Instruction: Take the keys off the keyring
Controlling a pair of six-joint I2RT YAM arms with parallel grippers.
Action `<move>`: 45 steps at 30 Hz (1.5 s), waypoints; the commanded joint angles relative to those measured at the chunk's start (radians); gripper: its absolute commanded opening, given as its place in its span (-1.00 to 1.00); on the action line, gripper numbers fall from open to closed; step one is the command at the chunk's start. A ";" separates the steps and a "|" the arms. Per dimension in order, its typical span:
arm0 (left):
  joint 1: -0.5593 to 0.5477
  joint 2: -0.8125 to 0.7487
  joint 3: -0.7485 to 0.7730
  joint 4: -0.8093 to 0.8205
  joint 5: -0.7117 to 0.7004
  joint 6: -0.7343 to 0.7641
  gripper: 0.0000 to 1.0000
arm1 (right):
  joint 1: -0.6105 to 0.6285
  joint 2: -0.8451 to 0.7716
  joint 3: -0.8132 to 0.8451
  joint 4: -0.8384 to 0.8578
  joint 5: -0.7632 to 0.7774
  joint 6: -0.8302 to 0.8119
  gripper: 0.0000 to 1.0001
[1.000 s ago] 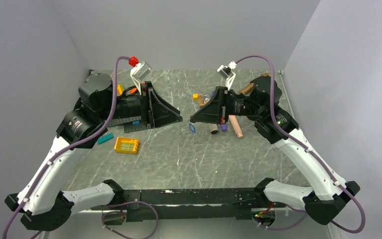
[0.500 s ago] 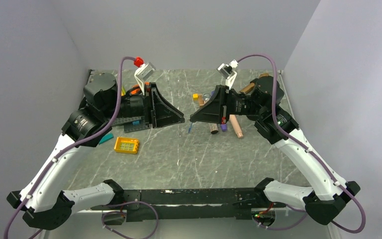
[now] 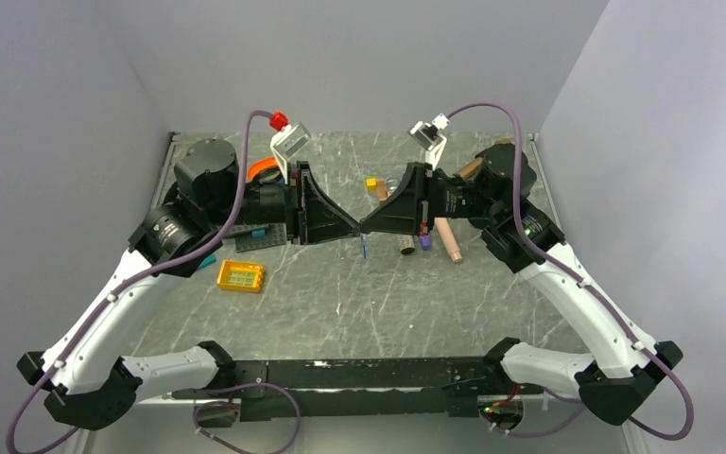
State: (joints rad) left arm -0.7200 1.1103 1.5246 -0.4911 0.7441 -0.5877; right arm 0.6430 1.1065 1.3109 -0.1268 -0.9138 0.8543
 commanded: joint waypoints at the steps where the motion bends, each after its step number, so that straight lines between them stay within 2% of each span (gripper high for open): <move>1: -0.014 0.000 0.016 -0.009 -0.038 0.033 -0.40 | 0.008 -0.011 0.045 0.059 0.006 0.022 -1.00; 5: -0.013 -0.017 0.007 -0.023 -0.094 0.039 -0.35 | 0.010 -0.010 0.047 0.063 0.007 0.023 -1.00; 10: -0.012 -0.047 -0.002 -0.024 -0.179 0.037 -0.20 | 0.010 -0.009 0.057 0.056 0.015 0.013 -1.00; 22: -0.013 -0.053 -0.042 0.017 -0.161 -0.002 -0.33 | 0.010 0.003 0.049 0.115 0.029 0.043 -1.00; 35: -0.013 -0.039 -0.046 0.049 -0.141 -0.018 -0.52 | 0.011 0.023 0.045 0.122 0.029 0.046 -1.00; 38: -0.013 -0.027 -0.027 0.032 -0.143 -0.004 -0.66 | 0.011 0.025 0.045 0.151 0.029 0.047 -1.00; 40: -0.013 -0.015 0.000 0.000 -0.142 0.018 -0.97 | 0.010 0.022 0.044 0.151 0.030 0.045 -1.00; 45: -0.014 0.057 0.156 -0.208 -0.123 0.154 -1.00 | 0.012 0.017 0.036 0.137 -0.003 0.028 -1.00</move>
State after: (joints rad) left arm -0.7330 1.1091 1.5631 -0.5655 0.6044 -0.5533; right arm 0.6453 1.1332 1.3231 -0.0509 -0.8886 0.8825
